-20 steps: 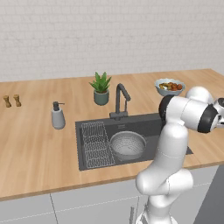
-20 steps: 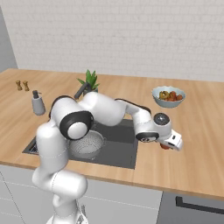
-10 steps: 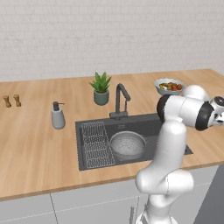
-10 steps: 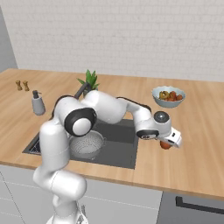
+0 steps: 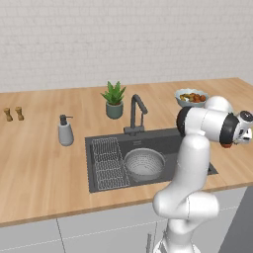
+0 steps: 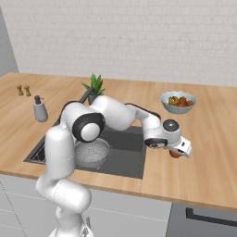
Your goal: Put the colander in the sink, put the orange in the colander, and turn on the sink faucet and pour water over the colander.
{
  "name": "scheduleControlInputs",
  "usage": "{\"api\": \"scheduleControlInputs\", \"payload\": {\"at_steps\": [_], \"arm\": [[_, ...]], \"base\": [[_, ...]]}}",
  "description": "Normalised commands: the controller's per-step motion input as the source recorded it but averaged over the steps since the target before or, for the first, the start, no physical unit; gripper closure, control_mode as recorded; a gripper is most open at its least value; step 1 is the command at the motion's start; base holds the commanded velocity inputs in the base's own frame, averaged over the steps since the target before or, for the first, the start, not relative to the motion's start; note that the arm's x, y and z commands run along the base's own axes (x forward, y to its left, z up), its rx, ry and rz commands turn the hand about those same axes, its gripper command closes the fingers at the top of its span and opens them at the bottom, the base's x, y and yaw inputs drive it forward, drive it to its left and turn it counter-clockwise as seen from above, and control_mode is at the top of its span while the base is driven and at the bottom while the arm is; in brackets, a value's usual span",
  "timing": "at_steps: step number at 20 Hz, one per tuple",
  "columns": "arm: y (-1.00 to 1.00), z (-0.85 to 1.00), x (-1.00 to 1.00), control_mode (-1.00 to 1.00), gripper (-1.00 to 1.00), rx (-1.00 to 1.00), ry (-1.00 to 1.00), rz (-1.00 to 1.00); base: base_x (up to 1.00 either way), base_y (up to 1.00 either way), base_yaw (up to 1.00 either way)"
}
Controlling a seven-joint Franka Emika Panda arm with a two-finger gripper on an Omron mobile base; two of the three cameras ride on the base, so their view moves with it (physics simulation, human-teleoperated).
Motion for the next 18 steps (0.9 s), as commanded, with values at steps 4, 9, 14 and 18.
{"api": "scheduleControlInputs", "payload": {"at_steps": [4,9,14,18], "arm": [[-0.01,-0.16,0.03,-1.00,-1.00,0.00,0.00,0.00],[-0.04,-0.07,0.10,-1.00,-1.00,0.01,0.00,0.00],[-0.08,0.00,0.17,-1.00,-1.00,0.02,0.00,0.00],[-0.12,-0.04,0.13,-1.00,-1.00,0.02,0.00,0.00]], "base": [[0.00,0.00,0.00],[0.00,0.00,0.00],[0.00,0.00,0.00],[0.00,0.00,0.00]]}}
